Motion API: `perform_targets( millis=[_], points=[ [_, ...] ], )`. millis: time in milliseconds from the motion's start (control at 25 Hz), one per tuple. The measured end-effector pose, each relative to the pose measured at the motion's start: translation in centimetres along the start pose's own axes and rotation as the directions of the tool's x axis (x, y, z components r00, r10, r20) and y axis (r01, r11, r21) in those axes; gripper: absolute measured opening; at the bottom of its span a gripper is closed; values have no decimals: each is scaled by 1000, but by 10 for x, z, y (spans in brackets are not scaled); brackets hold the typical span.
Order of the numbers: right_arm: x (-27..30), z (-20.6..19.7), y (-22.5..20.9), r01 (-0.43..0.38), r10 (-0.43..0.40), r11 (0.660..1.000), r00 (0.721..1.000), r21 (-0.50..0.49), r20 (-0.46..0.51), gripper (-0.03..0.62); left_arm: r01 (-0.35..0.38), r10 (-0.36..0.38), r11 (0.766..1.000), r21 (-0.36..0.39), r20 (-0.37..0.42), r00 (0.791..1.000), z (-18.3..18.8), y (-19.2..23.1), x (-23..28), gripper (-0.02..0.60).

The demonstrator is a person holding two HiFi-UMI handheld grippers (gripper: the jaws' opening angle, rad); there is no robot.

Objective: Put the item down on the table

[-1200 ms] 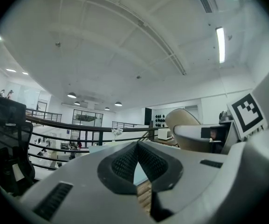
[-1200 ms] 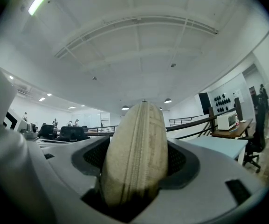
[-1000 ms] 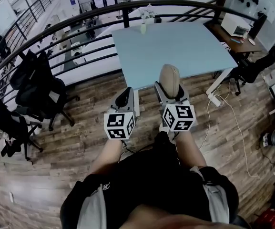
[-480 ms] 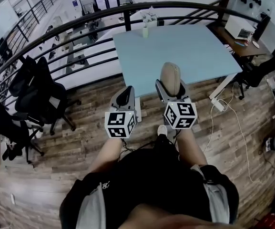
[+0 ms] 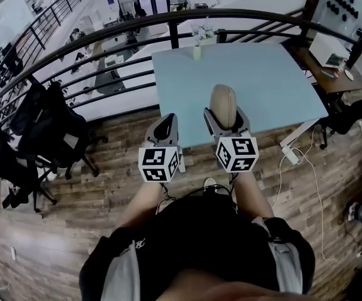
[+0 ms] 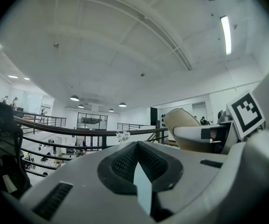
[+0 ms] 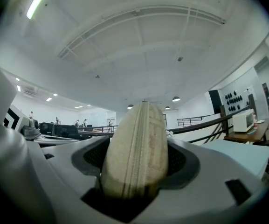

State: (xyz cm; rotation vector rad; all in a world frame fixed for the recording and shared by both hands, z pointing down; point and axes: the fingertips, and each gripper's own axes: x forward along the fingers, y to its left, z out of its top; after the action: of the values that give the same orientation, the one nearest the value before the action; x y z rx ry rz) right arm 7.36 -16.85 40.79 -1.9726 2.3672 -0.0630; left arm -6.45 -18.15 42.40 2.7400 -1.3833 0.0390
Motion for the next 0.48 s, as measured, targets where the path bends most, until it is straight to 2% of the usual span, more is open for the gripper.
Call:
perform_targets(
  millis=[480],
  points=[
    [97, 4, -86, -80, 80, 997, 996, 1, -30, 322, -75, 75, 997, -4, -23, 997, 14, 1, 127, 14]
  ],
)
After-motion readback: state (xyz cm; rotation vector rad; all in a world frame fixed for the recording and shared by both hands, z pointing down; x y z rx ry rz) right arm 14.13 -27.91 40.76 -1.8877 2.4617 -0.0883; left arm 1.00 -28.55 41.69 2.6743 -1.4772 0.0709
